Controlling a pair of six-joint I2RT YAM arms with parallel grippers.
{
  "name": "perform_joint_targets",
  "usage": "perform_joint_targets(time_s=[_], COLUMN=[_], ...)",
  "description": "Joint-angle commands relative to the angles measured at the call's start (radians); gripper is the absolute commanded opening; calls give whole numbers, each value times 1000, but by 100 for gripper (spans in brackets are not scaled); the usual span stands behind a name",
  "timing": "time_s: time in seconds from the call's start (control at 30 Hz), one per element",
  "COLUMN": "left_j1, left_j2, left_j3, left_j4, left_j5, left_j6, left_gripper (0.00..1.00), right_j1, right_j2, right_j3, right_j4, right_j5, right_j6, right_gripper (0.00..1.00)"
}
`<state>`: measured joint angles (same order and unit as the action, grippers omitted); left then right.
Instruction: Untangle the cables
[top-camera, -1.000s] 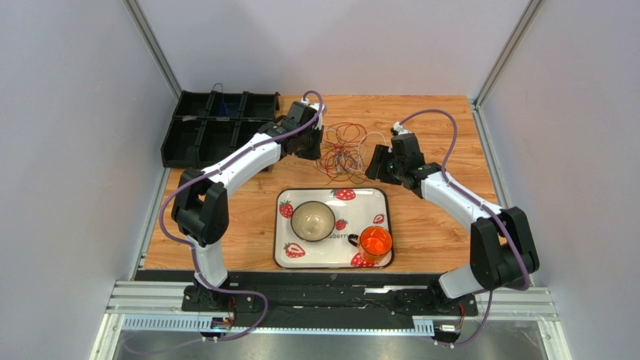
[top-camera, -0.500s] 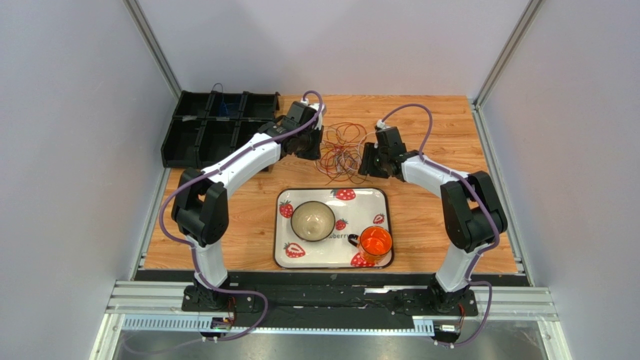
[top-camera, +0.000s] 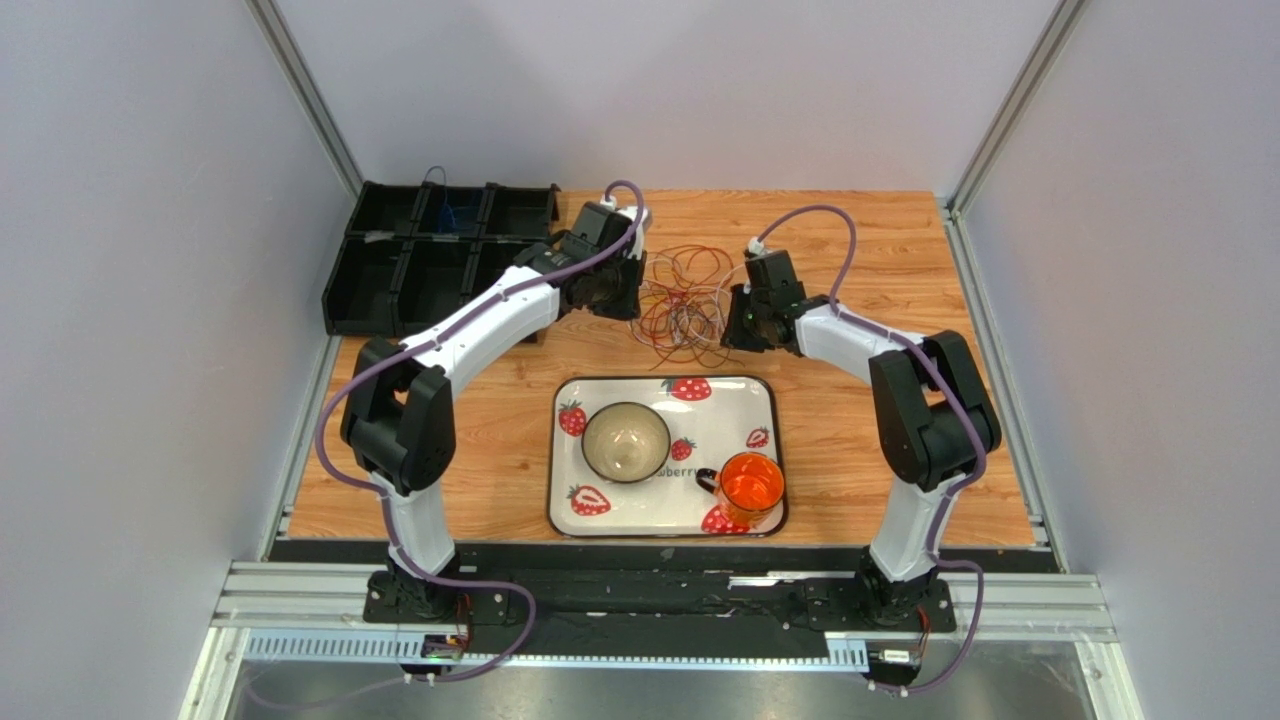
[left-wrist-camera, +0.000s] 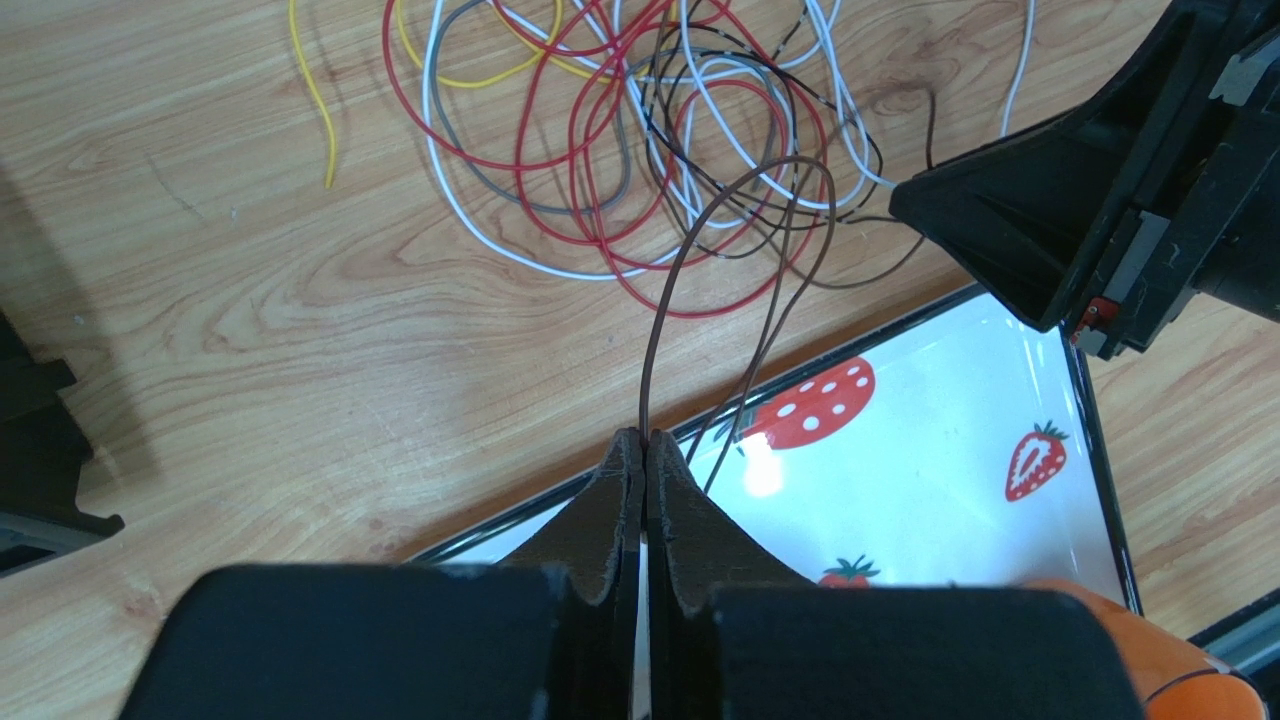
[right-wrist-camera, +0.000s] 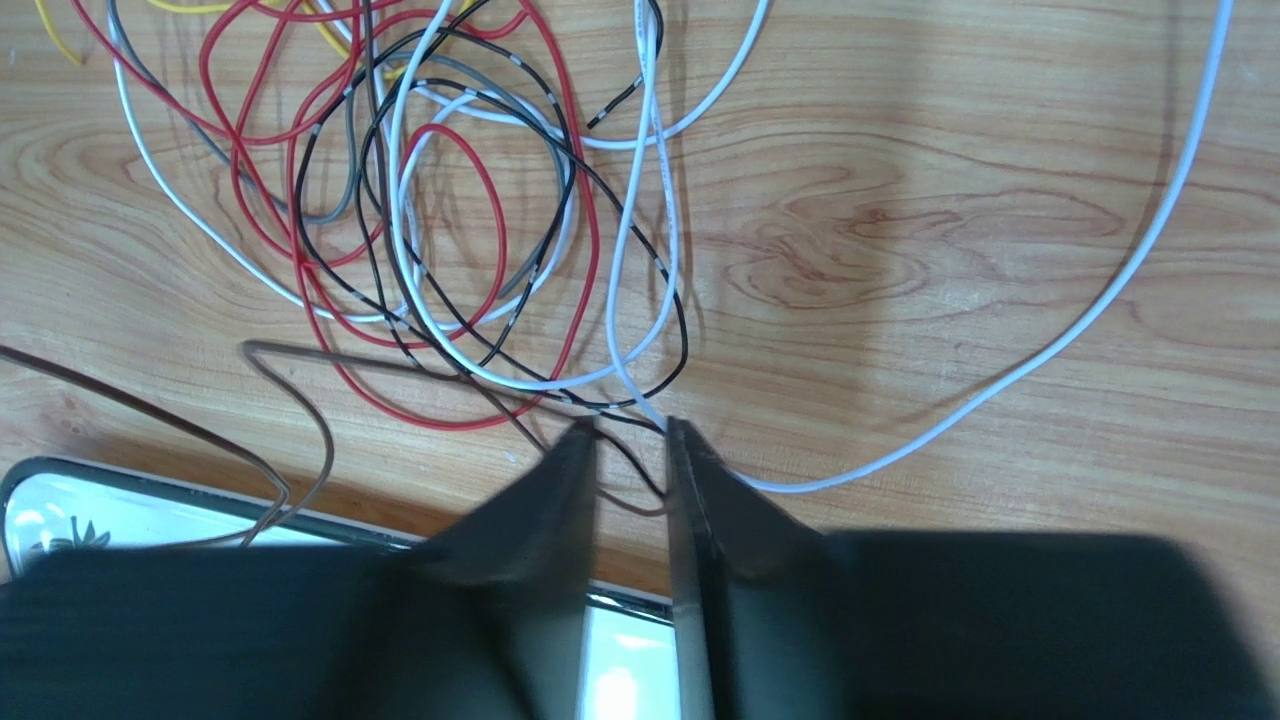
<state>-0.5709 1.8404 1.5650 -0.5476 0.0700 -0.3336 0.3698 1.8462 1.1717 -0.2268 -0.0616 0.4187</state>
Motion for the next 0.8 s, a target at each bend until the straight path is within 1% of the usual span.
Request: perform_joint_targets(time_s=[0.0,0.03,0.07,0.27,0.37,0.4,0.53,0.6,0.7,0.77], left_j1=[2,0,0,0,2,0,0,2,-3,-9], left_j2=[-58,-59,-59,-95,-115,-128,-162,-178,-213,-234], left_j3=[33,32,30,41,67,73,116,128,130,116], left_j4=[-3,-5,-6,-29,-51,-55,-81,-98,-80,-69], left_j5=[5,5,5,4,8,7,-10,-12,39,24], left_j6=[18,18,19,18,21,22,25,24,27,25], left_gripper=[0,0,0,0,0,0,0,0,0,0], right_j1=[4,6,8,37,55,61,70,73,72,73], right_j2=[-10,-11,-15,-117,-179,-191,-229,-249,-271,-281], right_j3=[34,36,52,137,221,273,383,407,425,422], right_j4=[27,24,14,-94,-157,-172,-232,-238,-220,-195], right_j5=[11,13,16,29,13,-9,-69,-113,-190,-221], right_j6=[-1,-3,-6,-37,-54,-55,-49,-29,9,34], right_gripper=[12,4,0,0,0,0,0,0,0,0])
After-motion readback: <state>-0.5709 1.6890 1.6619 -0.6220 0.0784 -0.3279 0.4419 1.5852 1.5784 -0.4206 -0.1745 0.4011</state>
